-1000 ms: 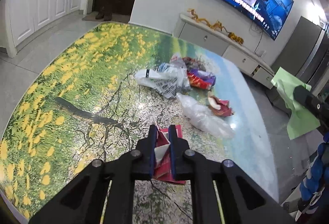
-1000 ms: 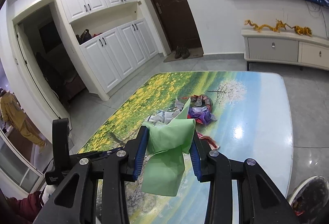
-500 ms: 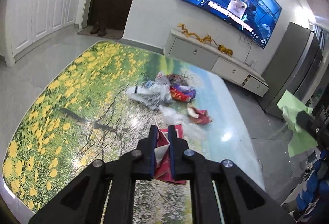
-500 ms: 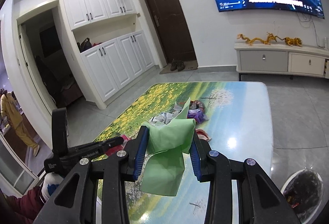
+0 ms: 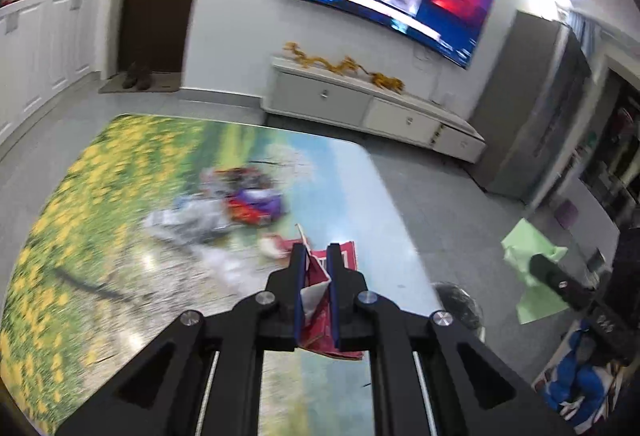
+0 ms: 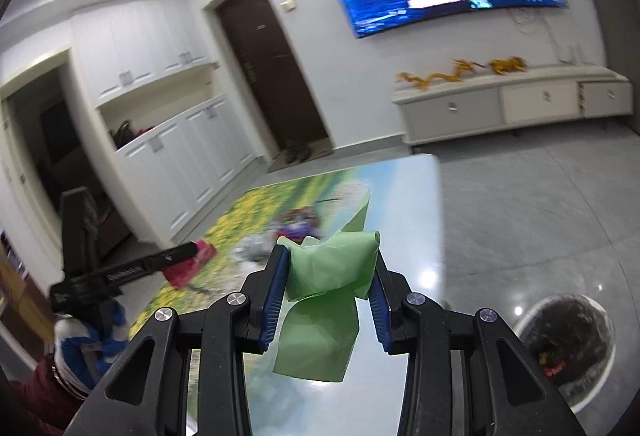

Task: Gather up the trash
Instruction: 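Carry pink box and green paper to the bin and release both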

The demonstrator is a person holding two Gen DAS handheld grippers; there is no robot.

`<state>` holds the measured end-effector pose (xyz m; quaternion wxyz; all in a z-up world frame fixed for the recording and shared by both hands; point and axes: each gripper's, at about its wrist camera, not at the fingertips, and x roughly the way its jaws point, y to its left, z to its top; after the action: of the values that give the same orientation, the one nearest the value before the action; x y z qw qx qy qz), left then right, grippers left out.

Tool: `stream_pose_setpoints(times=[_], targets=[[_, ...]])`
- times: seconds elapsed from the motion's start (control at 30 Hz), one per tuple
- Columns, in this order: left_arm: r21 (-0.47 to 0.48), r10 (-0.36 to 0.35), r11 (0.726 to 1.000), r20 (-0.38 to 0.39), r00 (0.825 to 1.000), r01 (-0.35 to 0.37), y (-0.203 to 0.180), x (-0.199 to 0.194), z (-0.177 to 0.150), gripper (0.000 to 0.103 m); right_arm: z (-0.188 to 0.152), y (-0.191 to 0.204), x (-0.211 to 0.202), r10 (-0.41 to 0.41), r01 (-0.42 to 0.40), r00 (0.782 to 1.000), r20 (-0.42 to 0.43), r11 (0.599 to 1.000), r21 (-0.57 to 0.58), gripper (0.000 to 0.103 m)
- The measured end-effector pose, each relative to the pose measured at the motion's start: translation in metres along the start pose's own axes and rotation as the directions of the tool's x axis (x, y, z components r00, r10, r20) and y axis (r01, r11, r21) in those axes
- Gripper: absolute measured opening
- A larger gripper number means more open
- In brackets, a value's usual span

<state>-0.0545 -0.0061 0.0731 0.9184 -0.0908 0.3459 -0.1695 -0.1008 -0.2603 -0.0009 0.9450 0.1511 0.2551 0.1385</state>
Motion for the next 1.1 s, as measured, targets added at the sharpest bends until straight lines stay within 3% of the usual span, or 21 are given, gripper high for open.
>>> stream_pose_setpoints(times=[0.17,0.27,0.4,0.57,0.83,0.9,0.97,1.1], targets=[[0.100,-0.095,0.990,-0.079,0.992,0.103,-0.070,0.047,0.013,0.010,-0.003,-0.060,-0.011,-0.117,0.116,0.993,0.014,0.989,0.088,0.038],[0.158,-0.151,0.972,-0.144,0.978,0.173,-0.118,0.081,0.012,0.010,-0.009,-0.107,-0.019,-0.199,0.196,0.980,0.003,0.967,0.162,0.039],[0.219,-0.199,0.943,-0.237,0.951,0.251,-0.178,0.128,0.004,0.010,-0.021,-0.161,-0.020,-0.280,0.283,0.959,-0.048,0.927,0.248,0.040],[0.277,-0.236,0.898,-0.353,0.905,0.342,-0.247,0.186,-0.017,0.010,-0.036,-0.210,-0.014,-0.340,0.360,0.933,-0.119,0.880,0.309,0.042],[0.267,-0.282,0.856,-0.479,0.832,0.444,-0.318,0.252,-0.045,0.012,-0.054,-0.264,-0.002,-0.394,0.442,0.897,-0.203,0.821,0.360,0.051],[0.258,-0.288,0.851,-0.499,0.817,0.458,-0.326,0.261,-0.048,0.032,-0.056,-0.271,-0.003,-0.405,0.457,0.889,-0.214,0.811,0.364,0.052],[0.251,-0.296,0.849,-0.502,0.813,0.465,-0.331,0.265,-0.052,0.042,-0.061,-0.273,-0.006,-0.420,0.473,0.881,-0.220,0.800,0.368,0.058],[0.252,-0.295,0.848,-0.509,0.809,0.467,-0.340,0.271,-0.058,0.043,-0.064,-0.281,-0.011,-0.436,0.491,0.871,-0.227,0.787,0.373,0.059]])
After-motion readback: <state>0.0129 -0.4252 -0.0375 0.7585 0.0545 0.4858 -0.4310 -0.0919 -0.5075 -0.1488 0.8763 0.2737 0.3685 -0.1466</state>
